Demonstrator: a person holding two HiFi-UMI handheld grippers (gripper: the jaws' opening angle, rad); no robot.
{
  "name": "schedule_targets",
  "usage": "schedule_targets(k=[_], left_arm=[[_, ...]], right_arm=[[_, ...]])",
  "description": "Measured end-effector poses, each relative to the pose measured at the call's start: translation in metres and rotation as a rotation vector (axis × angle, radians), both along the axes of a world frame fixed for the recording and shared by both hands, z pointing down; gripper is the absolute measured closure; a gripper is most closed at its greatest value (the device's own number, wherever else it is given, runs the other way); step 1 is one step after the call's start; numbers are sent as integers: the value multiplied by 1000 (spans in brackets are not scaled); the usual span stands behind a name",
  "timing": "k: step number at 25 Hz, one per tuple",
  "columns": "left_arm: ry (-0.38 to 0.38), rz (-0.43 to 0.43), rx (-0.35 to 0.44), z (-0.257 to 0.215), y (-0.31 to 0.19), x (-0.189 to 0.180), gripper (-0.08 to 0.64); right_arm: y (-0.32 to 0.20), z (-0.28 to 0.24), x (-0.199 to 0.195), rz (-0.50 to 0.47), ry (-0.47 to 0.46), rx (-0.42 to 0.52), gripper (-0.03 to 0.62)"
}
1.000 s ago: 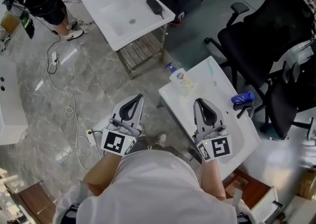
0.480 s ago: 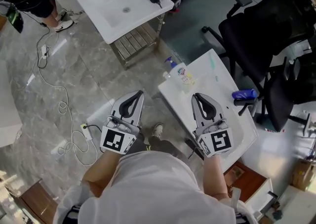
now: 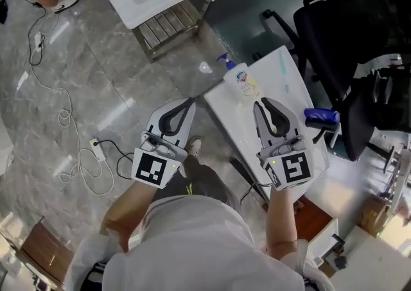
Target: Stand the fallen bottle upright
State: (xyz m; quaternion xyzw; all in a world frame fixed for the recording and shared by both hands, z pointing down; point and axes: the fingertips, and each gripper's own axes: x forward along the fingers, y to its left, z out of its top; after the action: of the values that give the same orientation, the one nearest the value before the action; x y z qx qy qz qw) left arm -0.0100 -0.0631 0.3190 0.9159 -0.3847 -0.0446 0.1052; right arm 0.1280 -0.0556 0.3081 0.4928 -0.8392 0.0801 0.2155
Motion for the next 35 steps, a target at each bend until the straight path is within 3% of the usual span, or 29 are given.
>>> schedule_targets(k=[3, 6, 11, 20, 25, 35], left_arm=[[5, 20, 0, 11, -7, 4, 541], [0, 22, -3, 22, -17, 4, 541], [8, -10, -32, 40, -28, -5, 541], [6, 3, -26, 61, -40, -5, 541], [-43, 42, 10, 69, -40, -3, 541], [-12, 4, -16, 90, -61, -16, 541]], right_arm=[[-12, 15, -7, -29, 35, -33, 543], [-25, 33, -14, -61, 71, -67, 442], [-45, 50, -20, -90, 123, -92, 440], [-62, 74, -23, -97, 197, -143, 411], [-71, 88, -28, -129, 258, -166, 403], [-101, 122, -48, -188, 274, -223, 383]])
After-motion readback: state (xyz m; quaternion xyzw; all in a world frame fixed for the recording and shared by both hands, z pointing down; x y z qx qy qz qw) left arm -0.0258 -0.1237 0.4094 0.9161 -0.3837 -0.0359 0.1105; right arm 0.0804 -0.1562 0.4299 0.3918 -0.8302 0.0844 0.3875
